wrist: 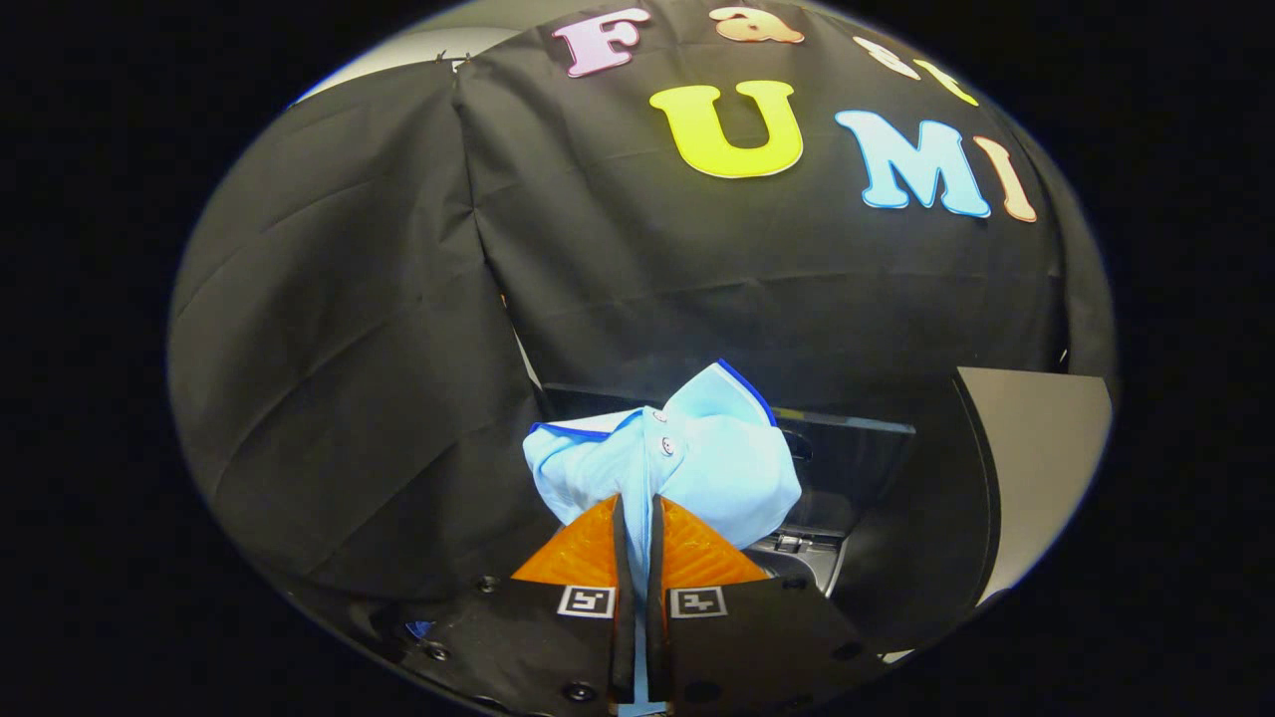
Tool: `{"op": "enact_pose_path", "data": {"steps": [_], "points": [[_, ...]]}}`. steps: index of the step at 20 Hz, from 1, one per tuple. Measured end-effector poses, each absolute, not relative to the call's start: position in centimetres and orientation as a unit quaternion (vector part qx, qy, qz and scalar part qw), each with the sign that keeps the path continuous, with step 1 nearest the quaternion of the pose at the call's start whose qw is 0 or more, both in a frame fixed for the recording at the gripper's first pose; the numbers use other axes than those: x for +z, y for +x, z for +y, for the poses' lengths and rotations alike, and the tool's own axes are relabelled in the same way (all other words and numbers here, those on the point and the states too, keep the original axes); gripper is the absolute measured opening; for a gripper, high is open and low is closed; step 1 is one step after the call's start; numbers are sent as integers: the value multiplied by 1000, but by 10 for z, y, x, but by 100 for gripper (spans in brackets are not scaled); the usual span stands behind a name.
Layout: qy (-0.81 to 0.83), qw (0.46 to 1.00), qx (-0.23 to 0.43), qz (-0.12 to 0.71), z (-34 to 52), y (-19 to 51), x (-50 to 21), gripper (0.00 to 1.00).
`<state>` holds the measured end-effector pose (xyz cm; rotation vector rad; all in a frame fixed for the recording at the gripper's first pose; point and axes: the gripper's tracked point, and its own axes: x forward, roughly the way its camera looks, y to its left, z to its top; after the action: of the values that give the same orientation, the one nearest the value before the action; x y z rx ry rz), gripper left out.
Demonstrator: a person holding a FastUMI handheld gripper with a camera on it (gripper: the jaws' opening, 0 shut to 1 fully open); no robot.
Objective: Put the clothes into the washing machine and then close the washing machine lid.
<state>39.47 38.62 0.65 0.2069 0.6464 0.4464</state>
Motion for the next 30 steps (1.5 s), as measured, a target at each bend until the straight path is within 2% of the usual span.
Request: {"op": "enact_pose_path", "data": {"steps": [11,30], "points": [[100,912,202,343,401,404,-52,6],[92,875,154,450,411,402,-193,6]]}}
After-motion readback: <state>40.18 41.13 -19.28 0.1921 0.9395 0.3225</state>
